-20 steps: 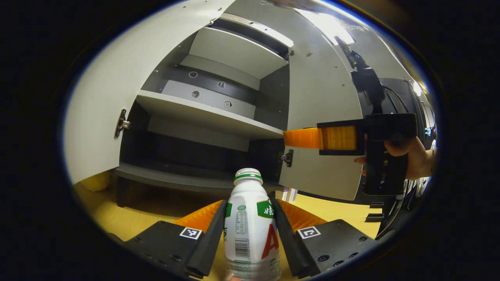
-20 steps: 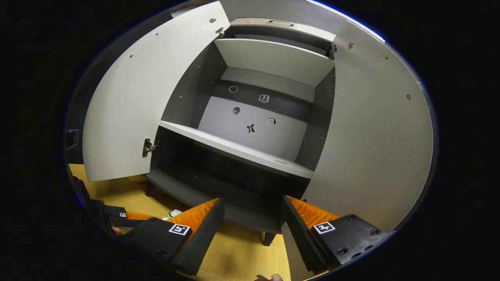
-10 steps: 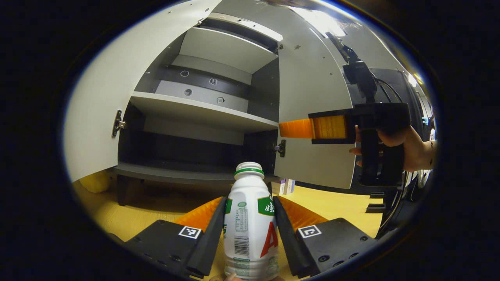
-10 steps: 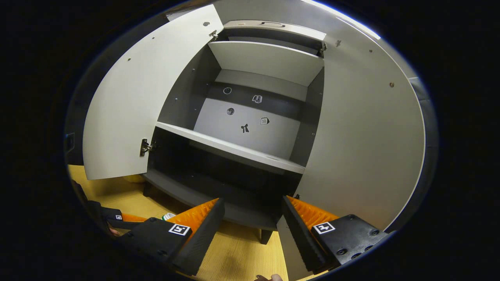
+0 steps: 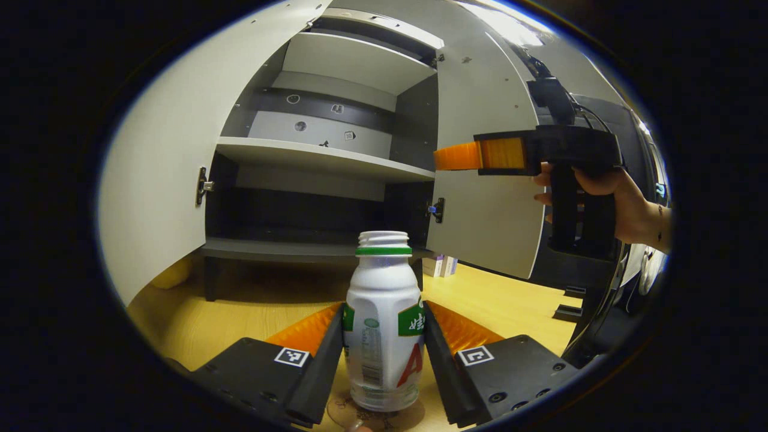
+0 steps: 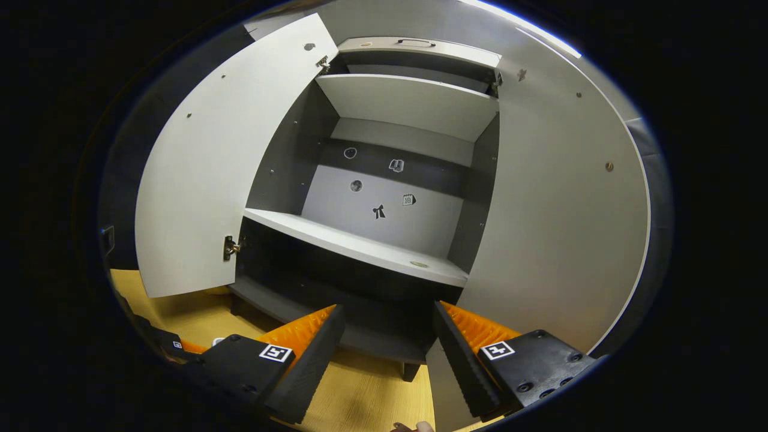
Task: Grasp the bottle in the cabinet with the left hand and place it on the coaster, then close the right door with the right hand and the left door with the left hand.
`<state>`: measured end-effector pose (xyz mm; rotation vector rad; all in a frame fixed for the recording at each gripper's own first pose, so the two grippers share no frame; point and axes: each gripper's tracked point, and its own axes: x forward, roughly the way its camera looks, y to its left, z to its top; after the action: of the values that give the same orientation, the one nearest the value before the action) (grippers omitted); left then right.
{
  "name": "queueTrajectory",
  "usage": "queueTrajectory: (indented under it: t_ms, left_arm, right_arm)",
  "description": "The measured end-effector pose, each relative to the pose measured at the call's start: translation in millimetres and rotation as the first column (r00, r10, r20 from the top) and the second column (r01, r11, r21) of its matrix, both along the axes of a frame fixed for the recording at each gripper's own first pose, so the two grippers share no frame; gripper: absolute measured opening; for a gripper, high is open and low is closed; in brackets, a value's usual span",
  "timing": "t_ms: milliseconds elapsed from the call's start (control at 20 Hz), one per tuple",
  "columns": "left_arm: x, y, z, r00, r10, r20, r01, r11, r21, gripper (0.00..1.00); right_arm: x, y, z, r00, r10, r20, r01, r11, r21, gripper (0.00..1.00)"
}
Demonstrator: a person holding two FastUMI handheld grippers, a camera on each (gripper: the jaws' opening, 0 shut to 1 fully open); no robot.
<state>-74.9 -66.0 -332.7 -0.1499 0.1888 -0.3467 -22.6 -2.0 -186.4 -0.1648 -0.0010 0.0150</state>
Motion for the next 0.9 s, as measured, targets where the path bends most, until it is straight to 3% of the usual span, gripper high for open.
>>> queueTrajectory:
  t_ms: [500, 900]
  left_arm:
    - [-20.8, -2.0, -7.2, 0.998, -0.037, -0.052, 0.040, 0.998, 0.056, 0.77]
    - [-15.9, 13.6, -0.3, 0.999, 0.002, -0.055, 0.003, 0.996, 0.094, 0.81]
  right_arm:
    - [-0.2, 1.0, 20.9, 1.000, -0.012, 0.022, 0.012, 1.000, -0.016, 0.98]
    - [-0.4, -3.9, 32.8, 1.000, -0.021, 0.024, 0.021, 1.000, -0.013, 0.98]
